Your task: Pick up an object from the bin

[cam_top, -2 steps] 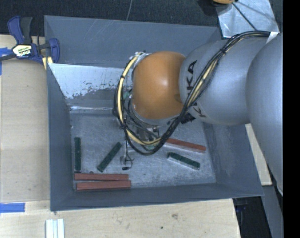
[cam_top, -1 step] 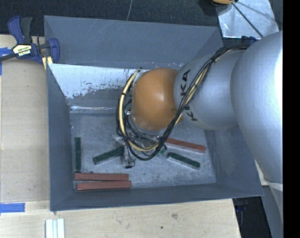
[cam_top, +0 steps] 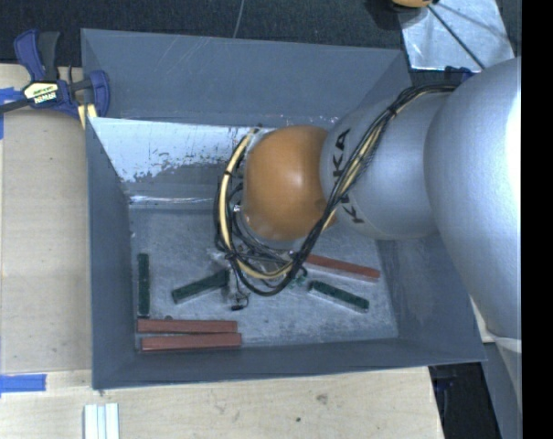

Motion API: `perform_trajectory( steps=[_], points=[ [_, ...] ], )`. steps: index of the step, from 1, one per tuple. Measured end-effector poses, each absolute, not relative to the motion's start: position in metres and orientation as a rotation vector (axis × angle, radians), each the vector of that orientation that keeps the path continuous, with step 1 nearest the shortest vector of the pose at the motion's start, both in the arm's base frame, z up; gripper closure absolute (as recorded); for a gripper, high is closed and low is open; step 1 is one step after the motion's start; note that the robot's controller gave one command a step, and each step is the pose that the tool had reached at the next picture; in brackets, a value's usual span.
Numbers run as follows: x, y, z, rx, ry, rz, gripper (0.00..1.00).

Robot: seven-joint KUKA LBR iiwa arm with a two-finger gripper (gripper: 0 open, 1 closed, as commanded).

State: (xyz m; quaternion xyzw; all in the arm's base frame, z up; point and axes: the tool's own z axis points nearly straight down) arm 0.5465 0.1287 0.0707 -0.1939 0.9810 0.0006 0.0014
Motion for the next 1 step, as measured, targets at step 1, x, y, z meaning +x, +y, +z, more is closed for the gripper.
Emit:
perform_trajectory(
  steps=[1],
  points=[
    [0.5548, 0.105, 0.2288, -0.612, 3.076, 0.001, 1.0]
  ],
)
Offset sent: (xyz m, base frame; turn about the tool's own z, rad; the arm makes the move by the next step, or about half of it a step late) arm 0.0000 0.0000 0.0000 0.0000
